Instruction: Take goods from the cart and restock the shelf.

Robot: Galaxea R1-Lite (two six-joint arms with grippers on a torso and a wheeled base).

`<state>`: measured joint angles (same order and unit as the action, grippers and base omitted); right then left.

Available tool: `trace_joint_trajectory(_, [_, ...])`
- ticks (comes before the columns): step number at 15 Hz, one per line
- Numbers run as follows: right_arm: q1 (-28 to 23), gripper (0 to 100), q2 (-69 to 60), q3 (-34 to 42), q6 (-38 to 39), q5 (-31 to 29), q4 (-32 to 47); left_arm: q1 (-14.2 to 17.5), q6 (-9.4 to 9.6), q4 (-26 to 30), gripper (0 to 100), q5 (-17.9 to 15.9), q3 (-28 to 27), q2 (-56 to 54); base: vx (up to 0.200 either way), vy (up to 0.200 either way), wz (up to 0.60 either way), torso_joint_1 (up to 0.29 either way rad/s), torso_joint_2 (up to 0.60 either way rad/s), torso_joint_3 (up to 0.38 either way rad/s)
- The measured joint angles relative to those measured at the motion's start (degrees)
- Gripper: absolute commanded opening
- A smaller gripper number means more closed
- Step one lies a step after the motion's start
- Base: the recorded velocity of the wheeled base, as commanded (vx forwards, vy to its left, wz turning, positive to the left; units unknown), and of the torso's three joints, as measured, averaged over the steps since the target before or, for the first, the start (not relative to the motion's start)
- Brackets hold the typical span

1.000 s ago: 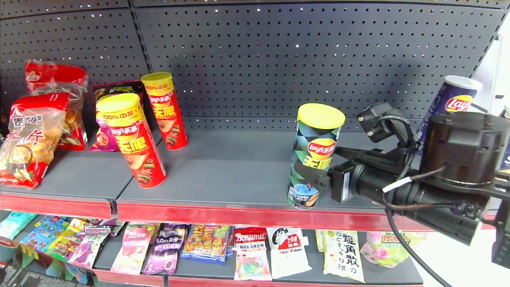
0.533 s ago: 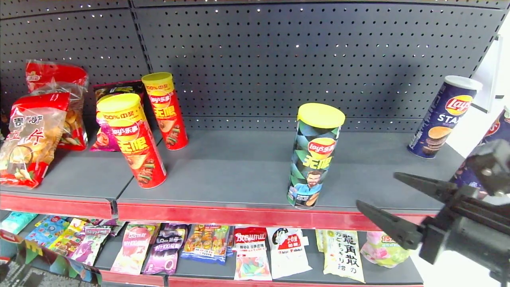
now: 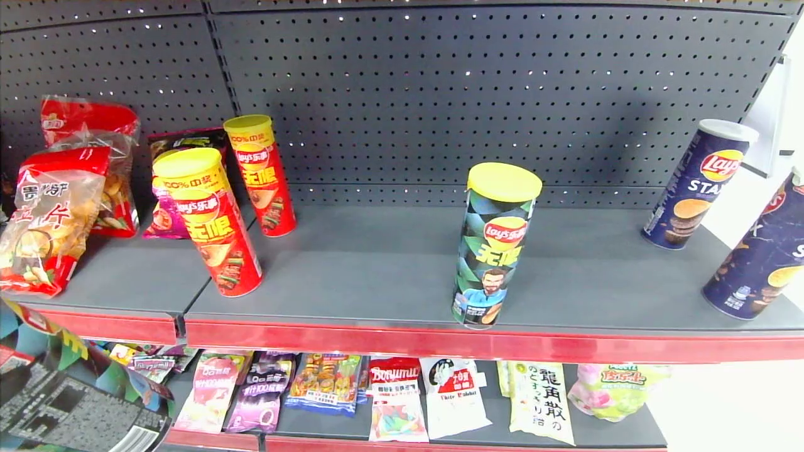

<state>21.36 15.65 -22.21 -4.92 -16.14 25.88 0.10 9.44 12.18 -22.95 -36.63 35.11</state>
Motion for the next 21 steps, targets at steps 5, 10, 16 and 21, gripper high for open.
trace_joint_trajectory(5, [-6.27,100,-10.12,-1.88,4.38,-13.8,9.45,0.0,-0.02,-0.02,0,-0.85,-0.46,2.23,0.0,0.0,0.0,0.0,0.0,0.0])
trace_joint_trajectory(10, [-25.51,100,-8.11,2.45,5.02,-2.66,4.8,0.04,-0.46,-2.96,0,-0.79,-0.16,2.76,0.0,0.0,0.0,0.0,0.0,0.0])
trace_joint_trajectory(16, [-23.99,100,-7.58,17.64,2.46,25.09,-21.18,0.06,-0.52,-3.27,0,-0.69,-0.2,2.76,0.0,0.0,0.0,0.0,0.0,0.0])
trace_joint_trajectory(21, [-21.31,100,-12.5,19.82,2.24,20.04,-24.1,0.06,-0.55,-3.29,0,-0.69,0.04,2.01,0.0,0.0,0.0,0.0,0.0,0.0])
